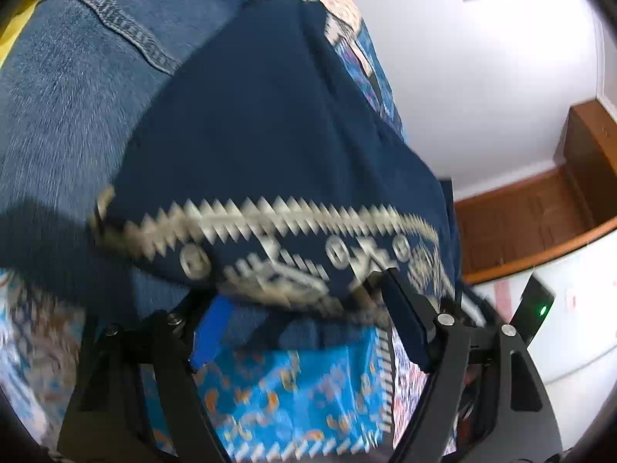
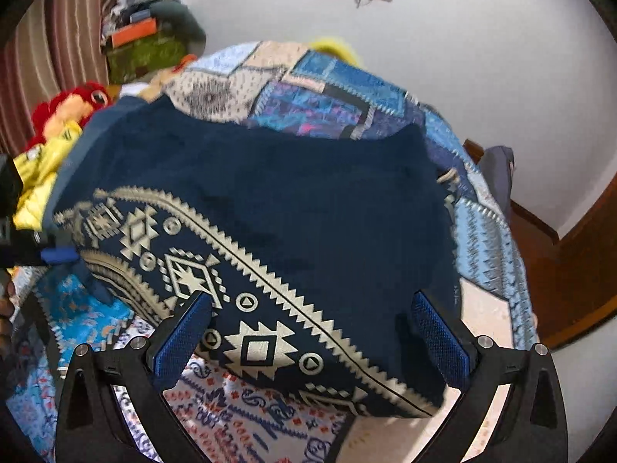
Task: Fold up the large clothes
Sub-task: 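Grasp the garment's printed hem with the left gripper and lift it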
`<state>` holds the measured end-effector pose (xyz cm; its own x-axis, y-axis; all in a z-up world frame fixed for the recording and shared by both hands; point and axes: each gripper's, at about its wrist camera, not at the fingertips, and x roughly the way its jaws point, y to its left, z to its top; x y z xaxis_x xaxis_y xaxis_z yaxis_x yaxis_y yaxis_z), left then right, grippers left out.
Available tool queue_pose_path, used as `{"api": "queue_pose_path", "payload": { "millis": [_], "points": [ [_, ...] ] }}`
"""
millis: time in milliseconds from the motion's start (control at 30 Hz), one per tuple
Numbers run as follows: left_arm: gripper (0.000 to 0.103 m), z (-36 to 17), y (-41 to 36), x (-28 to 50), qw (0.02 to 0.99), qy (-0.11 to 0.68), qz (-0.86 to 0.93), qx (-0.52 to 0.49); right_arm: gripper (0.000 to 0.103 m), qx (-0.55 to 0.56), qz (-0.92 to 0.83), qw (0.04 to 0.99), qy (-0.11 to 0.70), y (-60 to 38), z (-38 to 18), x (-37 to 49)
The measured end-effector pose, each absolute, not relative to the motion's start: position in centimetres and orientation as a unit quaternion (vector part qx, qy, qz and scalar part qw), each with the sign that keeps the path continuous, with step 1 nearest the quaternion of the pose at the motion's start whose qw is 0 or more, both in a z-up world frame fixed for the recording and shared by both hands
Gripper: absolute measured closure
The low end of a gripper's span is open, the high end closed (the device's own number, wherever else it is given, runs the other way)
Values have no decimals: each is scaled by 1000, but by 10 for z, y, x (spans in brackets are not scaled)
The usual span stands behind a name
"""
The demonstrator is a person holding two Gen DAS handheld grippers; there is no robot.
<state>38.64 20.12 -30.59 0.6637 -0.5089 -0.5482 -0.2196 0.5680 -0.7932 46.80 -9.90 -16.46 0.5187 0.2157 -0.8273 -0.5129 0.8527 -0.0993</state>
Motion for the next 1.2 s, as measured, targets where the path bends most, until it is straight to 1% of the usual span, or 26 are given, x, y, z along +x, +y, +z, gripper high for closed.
{"api": "queue_pose_path", "payload": {
  "millis": [133, 200, 233, 267, 333, 433, 600, 633, 767, 867, 967, 1033, 1200],
  "points": [
    [42, -301, 210, 404, 822, 375, -50, -427, 0, -119, 223, 844, 474, -107, -178, 481],
    [45, -294, 211, 415, 835, 358, -34, -416, 0, -90, 225, 840, 486, -112, -179, 488],
    [51, -290, 210, 419, 843, 352, -22, -406, 0, -80, 224, 838, 492, -113, -179, 492],
    [54, -284, 208, 425, 853, 348, -2, -388, 0, -76, 221, 836, 496, -113, -179, 493],
    [75, -274, 204, 438, 866, 345, 17, -362, 0, -69, 217, 833, 505, -110, -175, 498],
    [83, -252, 202, 446, 881, 327, 32, -340, 0, -70, 220, 831, 506, -101, -164, 503],
    [87, -198, 203, 436, 909, 274, 33, -314, 0, -73, 234, 846, 473, -72, -134, 504],
    [89, -187, 203, 430, 913, 257, 35, -313, 0, -72, 239, 849, 465, -63, -128, 504],
    [90, -152, 203, 414, 929, 231, 48, -286, 0, -65, 259, 854, 446, -27, -122, 498],
    [91, -138, 188, 421, 939, 244, 62, -235, 0, -74, 272, 845, 455, 2, -138, 493],
    [91, -139, 166, 437, 941, 273, 58, -189, 0, -74, 281, 826, 484, 19, -168, 492],
    [91, -138, 145, 446, 944, 287, 50, -154, 0, -80, 282, 821, 490, 20, -179, 494],
    [91, -126, 99, 460, 954, 286, 25, -87, 0, -112, 313, 801, 498, -3, -164, 489]
  ]
}}
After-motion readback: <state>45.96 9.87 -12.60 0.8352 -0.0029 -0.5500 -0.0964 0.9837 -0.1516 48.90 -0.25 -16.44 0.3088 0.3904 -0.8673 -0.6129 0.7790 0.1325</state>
